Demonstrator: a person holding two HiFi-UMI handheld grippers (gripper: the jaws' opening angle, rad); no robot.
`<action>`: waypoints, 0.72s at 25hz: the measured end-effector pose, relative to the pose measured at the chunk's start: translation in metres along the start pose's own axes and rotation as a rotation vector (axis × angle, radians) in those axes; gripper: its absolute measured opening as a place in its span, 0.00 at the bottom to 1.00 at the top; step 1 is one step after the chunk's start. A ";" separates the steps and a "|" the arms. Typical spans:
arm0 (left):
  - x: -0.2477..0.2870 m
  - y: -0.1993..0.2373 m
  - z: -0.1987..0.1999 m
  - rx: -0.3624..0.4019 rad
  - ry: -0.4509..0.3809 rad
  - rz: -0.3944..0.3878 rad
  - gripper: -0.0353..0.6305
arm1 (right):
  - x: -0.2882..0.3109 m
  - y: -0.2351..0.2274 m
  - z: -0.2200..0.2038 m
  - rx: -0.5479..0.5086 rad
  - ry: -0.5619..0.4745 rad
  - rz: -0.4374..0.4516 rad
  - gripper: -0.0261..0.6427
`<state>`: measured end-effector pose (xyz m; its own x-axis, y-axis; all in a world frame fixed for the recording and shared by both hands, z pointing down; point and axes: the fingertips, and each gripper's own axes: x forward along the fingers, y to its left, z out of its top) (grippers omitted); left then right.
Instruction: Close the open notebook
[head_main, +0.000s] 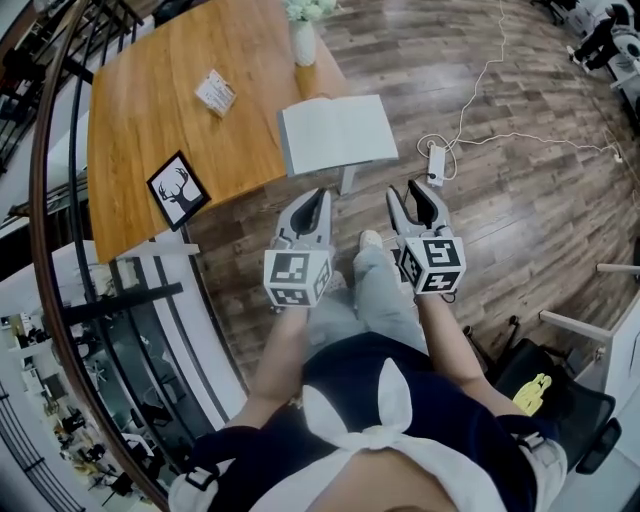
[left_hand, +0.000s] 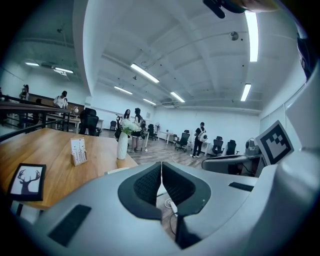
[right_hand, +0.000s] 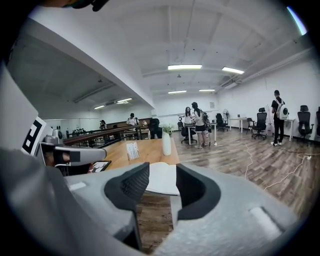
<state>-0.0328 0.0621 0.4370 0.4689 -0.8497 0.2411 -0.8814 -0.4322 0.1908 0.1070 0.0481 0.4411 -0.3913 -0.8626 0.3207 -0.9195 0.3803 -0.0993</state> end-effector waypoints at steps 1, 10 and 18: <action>0.005 0.002 0.000 0.001 0.002 0.001 0.09 | 0.004 -0.005 -0.002 0.005 0.008 -0.004 0.29; 0.063 0.021 0.027 0.013 -0.007 0.010 0.09 | 0.058 -0.043 0.009 0.053 0.043 0.013 0.31; 0.115 0.027 0.051 0.023 -0.010 0.009 0.09 | 0.101 -0.080 0.035 0.071 0.041 0.040 0.31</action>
<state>-0.0051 -0.0626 0.4215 0.4601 -0.8567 0.2331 -0.8869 -0.4310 0.1664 0.1401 -0.0809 0.4483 -0.4269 -0.8323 0.3536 -0.9042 0.3878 -0.1789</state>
